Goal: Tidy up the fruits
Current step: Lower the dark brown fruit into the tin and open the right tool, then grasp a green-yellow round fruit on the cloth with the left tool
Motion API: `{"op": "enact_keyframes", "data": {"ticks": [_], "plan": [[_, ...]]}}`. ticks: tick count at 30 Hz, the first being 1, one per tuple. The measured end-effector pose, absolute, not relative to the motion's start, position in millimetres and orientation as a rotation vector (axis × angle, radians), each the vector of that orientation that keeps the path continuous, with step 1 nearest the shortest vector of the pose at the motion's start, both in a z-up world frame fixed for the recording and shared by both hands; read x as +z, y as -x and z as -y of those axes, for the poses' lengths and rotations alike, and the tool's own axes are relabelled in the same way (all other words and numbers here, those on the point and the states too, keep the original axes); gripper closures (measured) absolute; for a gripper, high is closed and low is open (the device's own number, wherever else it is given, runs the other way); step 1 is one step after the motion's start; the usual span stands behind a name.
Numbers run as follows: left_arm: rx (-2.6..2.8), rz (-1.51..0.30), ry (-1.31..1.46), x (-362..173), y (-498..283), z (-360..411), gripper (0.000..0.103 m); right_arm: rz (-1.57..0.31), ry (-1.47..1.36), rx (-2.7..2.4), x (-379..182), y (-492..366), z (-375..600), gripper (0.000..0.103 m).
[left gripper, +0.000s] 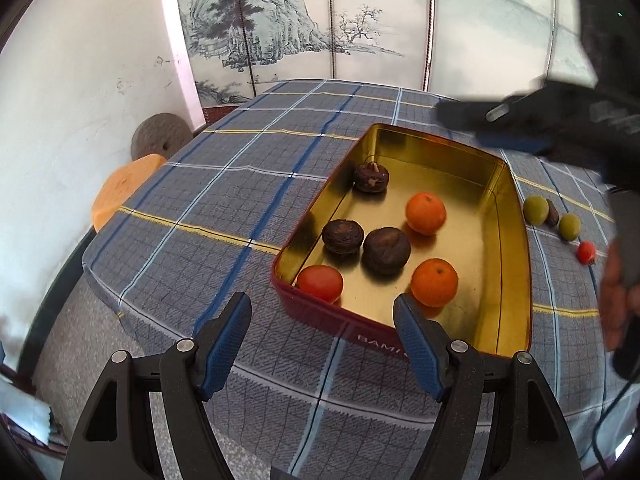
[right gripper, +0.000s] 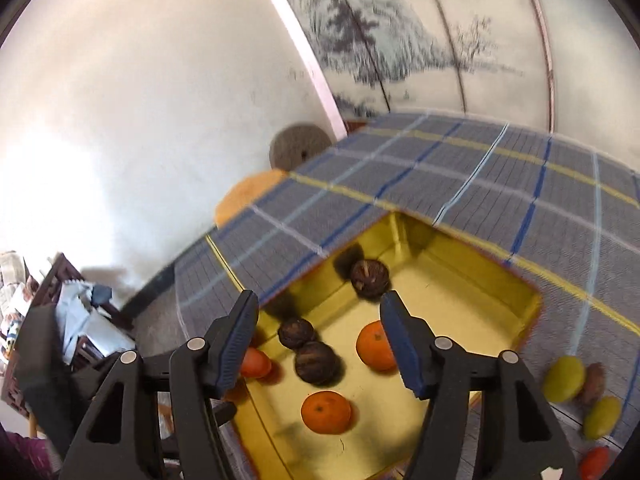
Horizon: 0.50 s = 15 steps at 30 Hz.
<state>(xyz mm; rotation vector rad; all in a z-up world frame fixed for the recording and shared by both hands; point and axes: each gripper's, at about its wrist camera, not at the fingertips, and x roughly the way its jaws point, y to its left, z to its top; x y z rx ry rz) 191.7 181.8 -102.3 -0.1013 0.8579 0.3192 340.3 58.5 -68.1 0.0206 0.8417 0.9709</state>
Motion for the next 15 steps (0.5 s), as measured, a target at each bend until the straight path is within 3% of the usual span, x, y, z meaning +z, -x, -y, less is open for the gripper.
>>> {"op": "enact_keyframes", "data": {"ticks": [6,15], "plan": [[0.220,-0.811,0.014,-89.6,-184.0,-158.6,0.029,-0.691,0.086,0.756,-58.6,-309.4,43.5,0.016],[-0.106,-0.789,-0.147,-51.4,-214.9,-74.9,0.029,-0.855,0.171,0.234,-112.4,-330.2,235.9,0.005]]}}
